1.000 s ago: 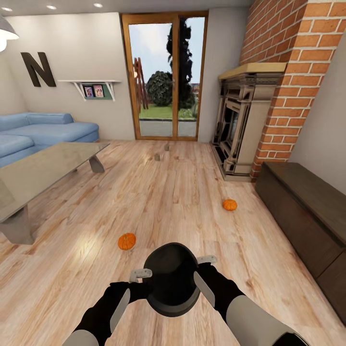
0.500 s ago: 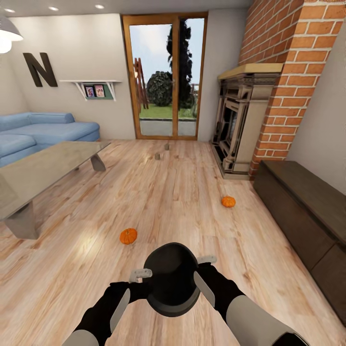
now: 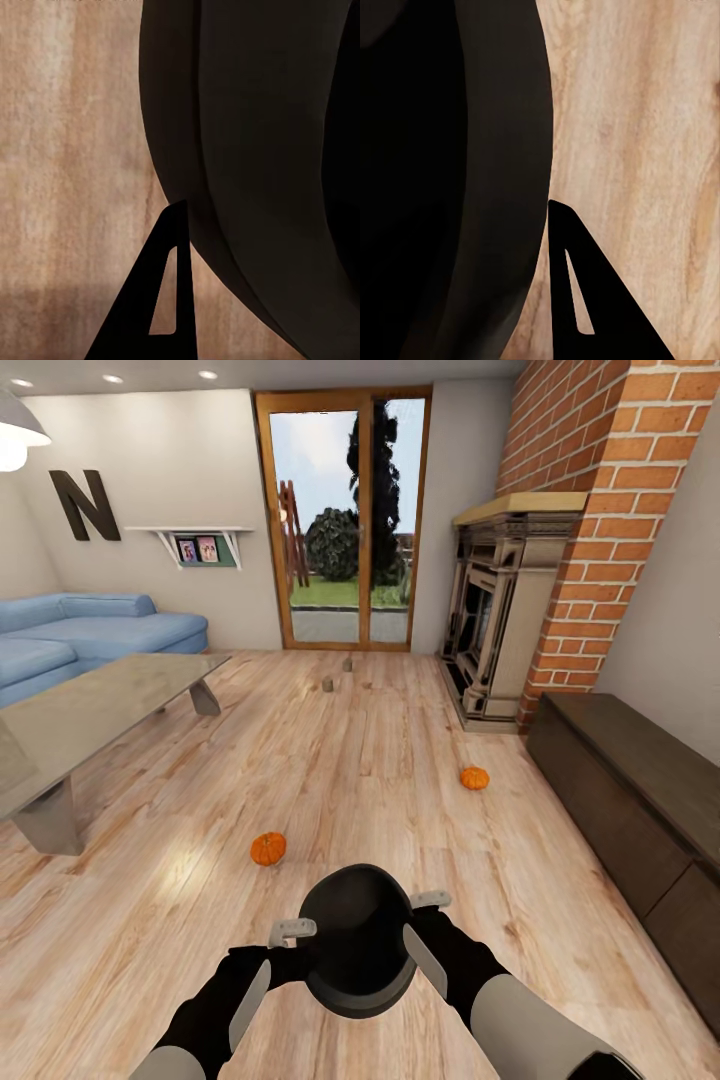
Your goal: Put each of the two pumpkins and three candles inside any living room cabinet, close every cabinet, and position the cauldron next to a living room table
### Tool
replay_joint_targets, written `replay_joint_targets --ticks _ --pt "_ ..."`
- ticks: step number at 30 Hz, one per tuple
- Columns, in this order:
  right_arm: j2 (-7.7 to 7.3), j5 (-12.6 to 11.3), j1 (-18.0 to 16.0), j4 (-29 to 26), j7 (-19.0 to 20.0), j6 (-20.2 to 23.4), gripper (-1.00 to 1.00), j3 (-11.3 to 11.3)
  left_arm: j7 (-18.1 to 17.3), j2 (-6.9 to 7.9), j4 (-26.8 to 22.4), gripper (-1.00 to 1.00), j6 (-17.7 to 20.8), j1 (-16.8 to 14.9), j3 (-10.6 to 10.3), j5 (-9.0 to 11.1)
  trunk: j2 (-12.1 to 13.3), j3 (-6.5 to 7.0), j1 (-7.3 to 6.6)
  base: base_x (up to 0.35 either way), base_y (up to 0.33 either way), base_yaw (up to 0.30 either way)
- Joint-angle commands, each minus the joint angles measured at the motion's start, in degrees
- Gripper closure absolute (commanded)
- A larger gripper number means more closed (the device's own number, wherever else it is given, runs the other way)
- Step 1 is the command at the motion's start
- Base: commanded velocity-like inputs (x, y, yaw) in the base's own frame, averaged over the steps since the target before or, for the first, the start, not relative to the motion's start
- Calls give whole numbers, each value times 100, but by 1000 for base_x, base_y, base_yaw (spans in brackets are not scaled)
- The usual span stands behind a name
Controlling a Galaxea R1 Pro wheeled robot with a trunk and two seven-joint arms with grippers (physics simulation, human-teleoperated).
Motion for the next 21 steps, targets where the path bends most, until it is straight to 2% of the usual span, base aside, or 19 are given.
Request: replay_joint_targets --ticks 1,21 --pt "9 -205 -6 -43 120 -49 100 14 -12 -4 -8 100 34 -3 -8 218 -3 -5 -1 0 0 0" --pt "9 -205 -6 -44 129 -55 100 13 -12 -4 4 100 34 -3 -9 218 799 354 -441 0 0 0"
